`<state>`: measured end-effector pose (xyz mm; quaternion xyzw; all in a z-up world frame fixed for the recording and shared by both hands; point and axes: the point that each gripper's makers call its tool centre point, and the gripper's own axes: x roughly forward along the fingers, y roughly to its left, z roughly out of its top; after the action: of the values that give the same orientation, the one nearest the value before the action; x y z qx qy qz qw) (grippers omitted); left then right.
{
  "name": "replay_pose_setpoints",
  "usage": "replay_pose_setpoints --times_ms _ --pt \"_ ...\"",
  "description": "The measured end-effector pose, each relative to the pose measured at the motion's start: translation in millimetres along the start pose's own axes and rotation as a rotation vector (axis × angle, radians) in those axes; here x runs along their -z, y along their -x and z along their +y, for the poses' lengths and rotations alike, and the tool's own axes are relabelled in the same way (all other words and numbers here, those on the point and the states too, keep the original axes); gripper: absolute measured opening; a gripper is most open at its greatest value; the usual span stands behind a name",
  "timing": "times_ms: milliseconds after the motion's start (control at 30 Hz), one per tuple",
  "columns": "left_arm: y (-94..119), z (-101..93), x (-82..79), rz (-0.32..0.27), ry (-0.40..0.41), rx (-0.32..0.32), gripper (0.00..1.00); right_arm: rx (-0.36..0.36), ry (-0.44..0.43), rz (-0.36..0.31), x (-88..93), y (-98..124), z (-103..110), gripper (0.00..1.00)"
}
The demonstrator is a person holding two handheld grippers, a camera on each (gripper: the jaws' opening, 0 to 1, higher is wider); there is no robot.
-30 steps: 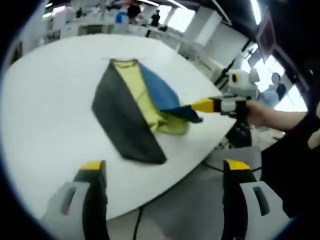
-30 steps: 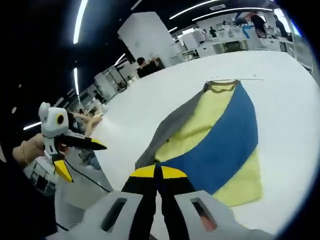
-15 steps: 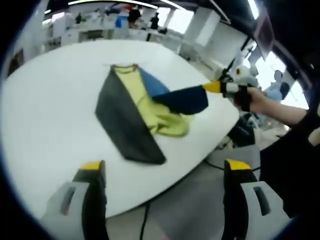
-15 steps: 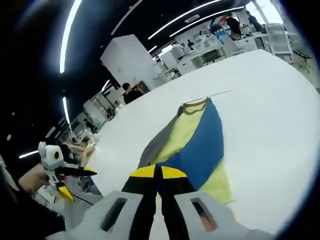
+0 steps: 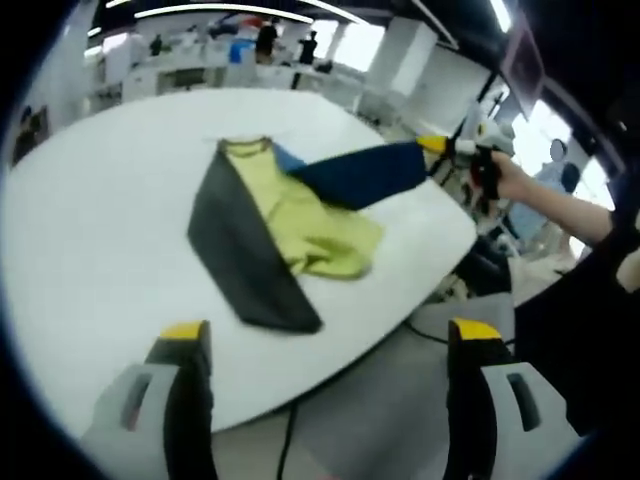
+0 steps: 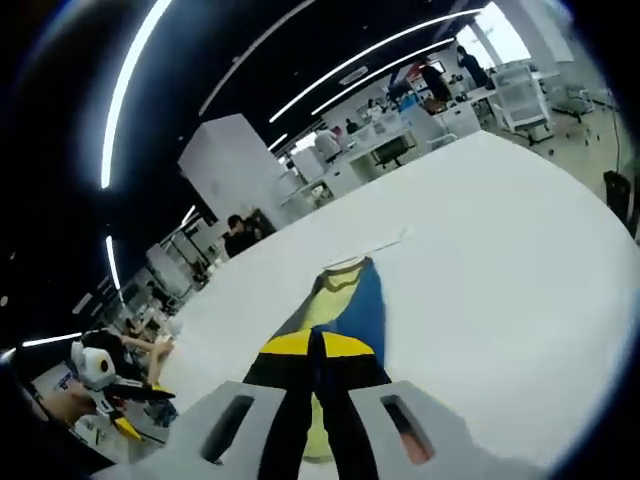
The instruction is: Fold the garment on the visible template until the final outline fits inside the template.
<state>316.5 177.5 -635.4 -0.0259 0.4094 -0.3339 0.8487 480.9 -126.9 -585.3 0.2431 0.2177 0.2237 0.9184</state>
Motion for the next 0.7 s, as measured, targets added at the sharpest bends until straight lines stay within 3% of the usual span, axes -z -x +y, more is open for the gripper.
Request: replay_pose_setpoints --times_ms 467,700 --pt "0.3 -5.2 3.5 0.002 0.012 -0.019 0.94 0.163 -0.002 -0.067 -40.9 27.9 -57.5 0.02" --pt "-1.5 -5.8 8.7 0.018 0.014 -0.034 0.94 0.253 -0.020 -0.047 -50.5 33.6 -107.9 0.02"
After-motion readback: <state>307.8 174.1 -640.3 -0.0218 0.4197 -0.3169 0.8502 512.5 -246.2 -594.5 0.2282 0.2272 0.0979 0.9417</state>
